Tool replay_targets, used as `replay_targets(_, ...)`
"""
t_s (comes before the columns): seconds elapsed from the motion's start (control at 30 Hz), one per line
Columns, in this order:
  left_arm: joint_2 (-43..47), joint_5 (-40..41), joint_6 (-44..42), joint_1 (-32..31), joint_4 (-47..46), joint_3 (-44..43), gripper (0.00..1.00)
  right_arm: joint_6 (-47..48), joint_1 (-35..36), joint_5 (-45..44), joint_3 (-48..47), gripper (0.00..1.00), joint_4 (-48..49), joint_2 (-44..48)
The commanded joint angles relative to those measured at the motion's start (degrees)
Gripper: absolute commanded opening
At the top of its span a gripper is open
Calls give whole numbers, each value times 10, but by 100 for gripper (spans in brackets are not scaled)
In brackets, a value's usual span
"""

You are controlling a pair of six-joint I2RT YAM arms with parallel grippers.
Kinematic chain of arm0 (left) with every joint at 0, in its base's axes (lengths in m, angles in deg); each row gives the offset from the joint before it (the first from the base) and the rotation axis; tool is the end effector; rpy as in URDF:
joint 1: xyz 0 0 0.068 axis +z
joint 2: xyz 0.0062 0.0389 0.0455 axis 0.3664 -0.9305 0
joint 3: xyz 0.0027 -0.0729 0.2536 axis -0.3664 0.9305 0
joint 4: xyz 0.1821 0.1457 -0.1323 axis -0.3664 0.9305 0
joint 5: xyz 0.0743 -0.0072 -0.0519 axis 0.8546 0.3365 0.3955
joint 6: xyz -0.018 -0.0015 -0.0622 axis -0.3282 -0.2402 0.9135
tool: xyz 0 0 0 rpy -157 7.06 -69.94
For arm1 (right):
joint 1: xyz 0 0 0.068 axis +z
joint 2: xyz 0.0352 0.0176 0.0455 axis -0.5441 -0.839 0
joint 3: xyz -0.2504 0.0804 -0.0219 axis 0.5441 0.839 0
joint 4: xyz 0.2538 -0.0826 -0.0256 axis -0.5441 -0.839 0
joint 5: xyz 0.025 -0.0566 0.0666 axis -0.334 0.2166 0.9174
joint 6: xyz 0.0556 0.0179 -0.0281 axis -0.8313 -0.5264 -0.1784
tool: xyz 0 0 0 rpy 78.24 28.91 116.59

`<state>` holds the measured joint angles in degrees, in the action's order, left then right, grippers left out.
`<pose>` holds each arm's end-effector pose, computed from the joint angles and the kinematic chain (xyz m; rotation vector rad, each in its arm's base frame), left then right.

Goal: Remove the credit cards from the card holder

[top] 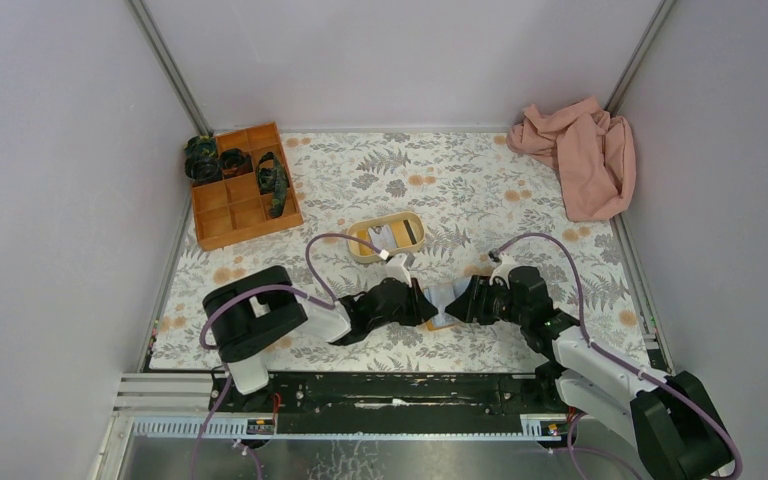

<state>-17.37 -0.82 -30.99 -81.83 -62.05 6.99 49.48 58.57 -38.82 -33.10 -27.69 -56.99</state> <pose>0.1671 -0.2844 0.0901 0.0480 2.2808 -1.0799 0.1664 0.1031 0.1300 -0.1559 2.1823 1.0426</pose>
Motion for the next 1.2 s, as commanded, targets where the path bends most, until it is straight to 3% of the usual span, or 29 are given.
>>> replay_targets(0.0, 34, 27, -12, 8, 60, 15, 12, 31, 4, -57, -34, 56, -36, -1)
replay_targets(0.13, 53, 55, -22, 8, 115, 1, 8, 33, 4, -95, -33, 55, -39, -17)
replay_targets(0.27, 48, 60, -29, 8, 144, -17, 8, 27, 3, -76, -24, 55, -9, -42)
replay_targets(0.5, 63, 59, -30, 8, 157, -19, 25, 27, 4, -76, -23, 55, -8, -43)
replay_targets(0.6, 85, 67, -33, 8, 164, -15, 28, 27, 4, -79, -22, 55, -13, -33)
replay_targets(0.97, 73, 45, -36, 8, 137, -25, 17, 21, 3, -69, -17, 55, -11, -18)
replay_targets(1.17, 61, 12, -8, 8, 71, 0, 15, 6, 6, -38, -37, 55, -5, -16)
